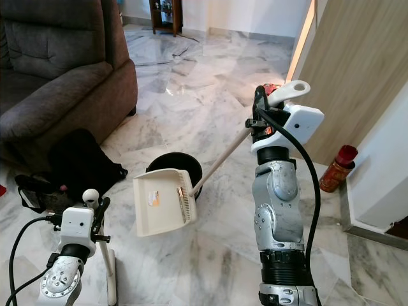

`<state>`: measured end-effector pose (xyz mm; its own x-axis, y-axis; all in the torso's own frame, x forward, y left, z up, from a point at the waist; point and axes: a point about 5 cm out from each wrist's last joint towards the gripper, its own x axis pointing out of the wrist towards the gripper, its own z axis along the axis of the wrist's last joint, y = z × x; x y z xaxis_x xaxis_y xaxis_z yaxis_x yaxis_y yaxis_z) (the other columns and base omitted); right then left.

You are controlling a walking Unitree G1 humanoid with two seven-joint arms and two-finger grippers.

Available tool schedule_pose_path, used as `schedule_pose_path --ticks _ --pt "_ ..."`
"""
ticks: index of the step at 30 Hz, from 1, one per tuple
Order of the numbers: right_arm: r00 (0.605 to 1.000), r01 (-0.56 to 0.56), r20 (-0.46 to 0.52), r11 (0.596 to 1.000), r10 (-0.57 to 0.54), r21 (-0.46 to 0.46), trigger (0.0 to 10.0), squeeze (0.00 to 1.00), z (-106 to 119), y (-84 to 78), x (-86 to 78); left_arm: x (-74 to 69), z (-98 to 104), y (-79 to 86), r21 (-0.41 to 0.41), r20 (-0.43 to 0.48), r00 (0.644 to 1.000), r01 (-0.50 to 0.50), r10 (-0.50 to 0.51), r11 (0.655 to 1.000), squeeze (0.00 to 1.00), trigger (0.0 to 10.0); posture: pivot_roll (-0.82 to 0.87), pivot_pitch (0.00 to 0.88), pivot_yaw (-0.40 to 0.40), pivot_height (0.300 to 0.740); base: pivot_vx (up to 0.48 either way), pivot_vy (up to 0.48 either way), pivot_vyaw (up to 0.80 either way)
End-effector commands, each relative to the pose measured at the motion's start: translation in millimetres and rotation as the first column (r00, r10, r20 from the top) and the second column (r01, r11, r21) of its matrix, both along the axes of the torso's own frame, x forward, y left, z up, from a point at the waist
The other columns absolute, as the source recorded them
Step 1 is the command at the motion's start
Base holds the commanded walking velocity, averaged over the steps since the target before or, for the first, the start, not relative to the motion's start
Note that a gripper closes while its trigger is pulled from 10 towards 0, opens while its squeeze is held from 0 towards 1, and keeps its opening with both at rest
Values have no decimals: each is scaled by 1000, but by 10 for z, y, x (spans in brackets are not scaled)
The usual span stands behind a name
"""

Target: Sweep floor

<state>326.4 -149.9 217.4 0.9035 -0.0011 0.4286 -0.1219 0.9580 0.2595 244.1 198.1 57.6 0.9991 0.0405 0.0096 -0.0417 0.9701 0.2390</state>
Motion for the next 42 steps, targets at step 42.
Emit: schedule_pose_path --ticks 42 --pt "994 -51 101 998 49 22 10000 0 248 131 -60 -93 99 166 52 73 992 -103 99 993 0 10000 172 29 0 740 279 0 32"
